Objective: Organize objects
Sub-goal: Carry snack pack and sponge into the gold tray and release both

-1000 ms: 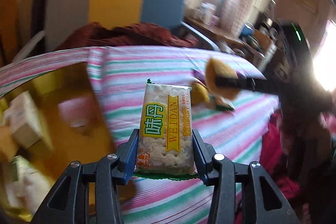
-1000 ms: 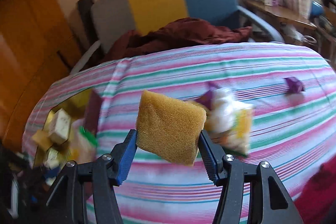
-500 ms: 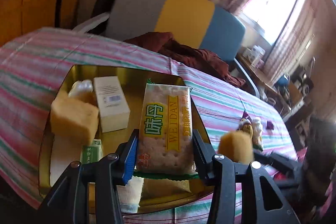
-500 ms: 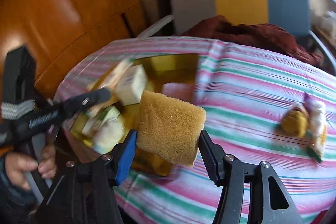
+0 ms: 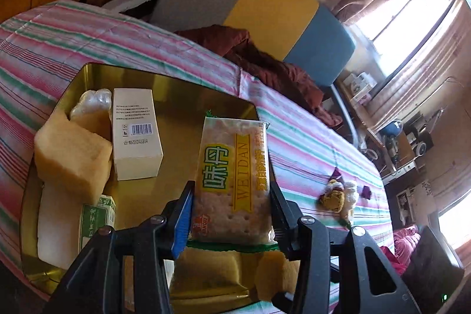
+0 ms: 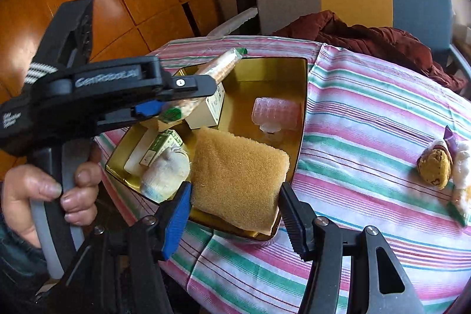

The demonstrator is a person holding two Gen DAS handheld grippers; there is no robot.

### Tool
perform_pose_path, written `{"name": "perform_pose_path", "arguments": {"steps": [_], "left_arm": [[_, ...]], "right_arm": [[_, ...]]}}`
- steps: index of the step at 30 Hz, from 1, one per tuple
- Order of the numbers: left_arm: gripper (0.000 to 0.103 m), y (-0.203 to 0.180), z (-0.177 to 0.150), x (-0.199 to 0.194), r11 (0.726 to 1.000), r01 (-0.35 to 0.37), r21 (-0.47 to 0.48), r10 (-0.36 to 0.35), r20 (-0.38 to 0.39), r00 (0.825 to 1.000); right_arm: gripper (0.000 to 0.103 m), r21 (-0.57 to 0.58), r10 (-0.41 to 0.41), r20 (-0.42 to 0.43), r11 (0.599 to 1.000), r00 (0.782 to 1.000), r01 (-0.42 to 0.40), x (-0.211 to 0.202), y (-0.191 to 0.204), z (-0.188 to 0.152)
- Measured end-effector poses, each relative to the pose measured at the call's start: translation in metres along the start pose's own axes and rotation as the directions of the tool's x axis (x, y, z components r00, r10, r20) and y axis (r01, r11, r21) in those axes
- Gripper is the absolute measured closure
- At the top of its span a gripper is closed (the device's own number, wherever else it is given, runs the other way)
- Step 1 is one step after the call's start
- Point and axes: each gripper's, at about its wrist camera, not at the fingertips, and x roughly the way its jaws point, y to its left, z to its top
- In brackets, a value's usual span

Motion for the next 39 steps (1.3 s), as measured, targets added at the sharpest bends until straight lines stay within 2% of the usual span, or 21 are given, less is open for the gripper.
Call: {"name": "perform_pose_path", "arguments": {"steps": [3,5,8,14,22,26,28,35,39], "left_arm": [[0.047,0.0,0.006,0.008,1.0,0.023,-0.013,-0.023,-0.018,1.0],[0.047,-0.002,0.009,0.015,1.0,0.029,-0.009,-0.029,-0.043,0.999],[0.047,-0.001,0.009,0.013,1.0,0.019,-0.013,-0.02,-0.036,0.999],[0.047,0.004,0.001,-0.009,0.998,-0.053,0.032,0.053,0.028,0.998],[0.047,0.006,-0.009,-0.045,0.982,-0.153,0.108,0.138,0.14,0.981],[0.047,0.007,-0.014,-0.054,0.975,-0.176,0.134,0.153,0.162,0.975],[0.047,0.007,-0.017,-0.059,0.972,-0.186,0.145,0.16,0.175,0.972],[0.047,0.008,-0.024,-0.07,0.956,-0.241,0.165,0.203,0.216,0.955],[0.047,0.007,-0.032,-0.072,0.936,-0.303,0.182,0.255,0.246,0.935]], "right_arm": [[0.044,0.001,0.006,-0.003,1.0,1.0,-0.006,0.0,-0.001,0.0],[0.044,-0.003,0.007,-0.008,1.0,1.0,-0.007,0.001,0.0,0.0],[0.044,-0.007,0.009,-0.013,1.0,1.0,-0.009,0.002,0.001,-0.001],[0.044,-0.009,0.01,-0.025,1.0,1.0,-0.01,0.006,0.0,-0.001],[0.043,-0.032,0.0,-0.022,0.999,1.0,0.0,0.011,0.007,0.005],[0.034,-0.033,0.03,-0.037,0.999,0.999,-0.031,0.023,0.012,0.011],[0.015,-0.018,0.061,-0.052,0.998,0.997,-0.062,0.03,0.013,0.013],[0.01,0.01,0.054,-0.057,0.999,0.997,-0.053,0.028,0.01,0.008],[0.0,0.02,0.014,-0.023,1.0,1.0,-0.014,0.017,0.008,0.008]]}}
